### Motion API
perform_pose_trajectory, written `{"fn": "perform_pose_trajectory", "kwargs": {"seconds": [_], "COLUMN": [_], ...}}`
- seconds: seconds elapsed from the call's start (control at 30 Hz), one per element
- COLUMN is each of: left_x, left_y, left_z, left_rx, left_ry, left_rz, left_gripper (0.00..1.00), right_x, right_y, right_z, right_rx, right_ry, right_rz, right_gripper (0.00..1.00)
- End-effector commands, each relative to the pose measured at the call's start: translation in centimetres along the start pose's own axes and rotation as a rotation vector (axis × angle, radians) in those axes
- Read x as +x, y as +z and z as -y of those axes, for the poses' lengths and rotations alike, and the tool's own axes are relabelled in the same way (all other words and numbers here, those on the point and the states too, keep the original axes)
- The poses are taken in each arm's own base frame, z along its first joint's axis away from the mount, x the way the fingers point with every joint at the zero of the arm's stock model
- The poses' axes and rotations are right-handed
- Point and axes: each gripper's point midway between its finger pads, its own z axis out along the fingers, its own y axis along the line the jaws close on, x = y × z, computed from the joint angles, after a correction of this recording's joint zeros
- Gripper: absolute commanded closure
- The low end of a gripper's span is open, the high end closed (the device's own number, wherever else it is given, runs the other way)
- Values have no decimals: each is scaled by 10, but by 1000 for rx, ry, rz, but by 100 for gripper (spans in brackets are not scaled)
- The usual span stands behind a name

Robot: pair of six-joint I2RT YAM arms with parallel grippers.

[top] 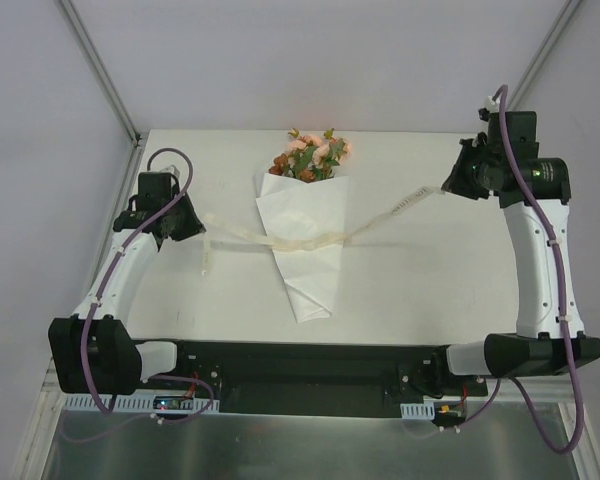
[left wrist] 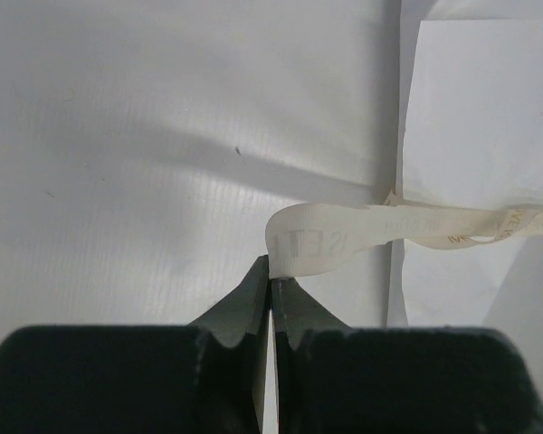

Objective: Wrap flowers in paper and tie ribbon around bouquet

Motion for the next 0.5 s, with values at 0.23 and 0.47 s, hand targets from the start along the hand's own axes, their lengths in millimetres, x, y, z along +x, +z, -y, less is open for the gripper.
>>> {"fn": "perform_pose_trajectory", "kwargs": {"seconds": [0.23, 0.47], "left_x": [-3, 10], "left_y": [4, 16], "left_z": [-28, -64], "left_rx": [-149, -307], "left_ry": [74, 32], "left_rz": [-43, -115], "left_gripper": [100, 100], "right_x": [49, 69], "right_y": [38, 116], "right_z": [108, 110], "right_rx": [361, 284], "right_ry": [147, 167], "right_rz": [-187, -295], "right_gripper": [99, 99]}}
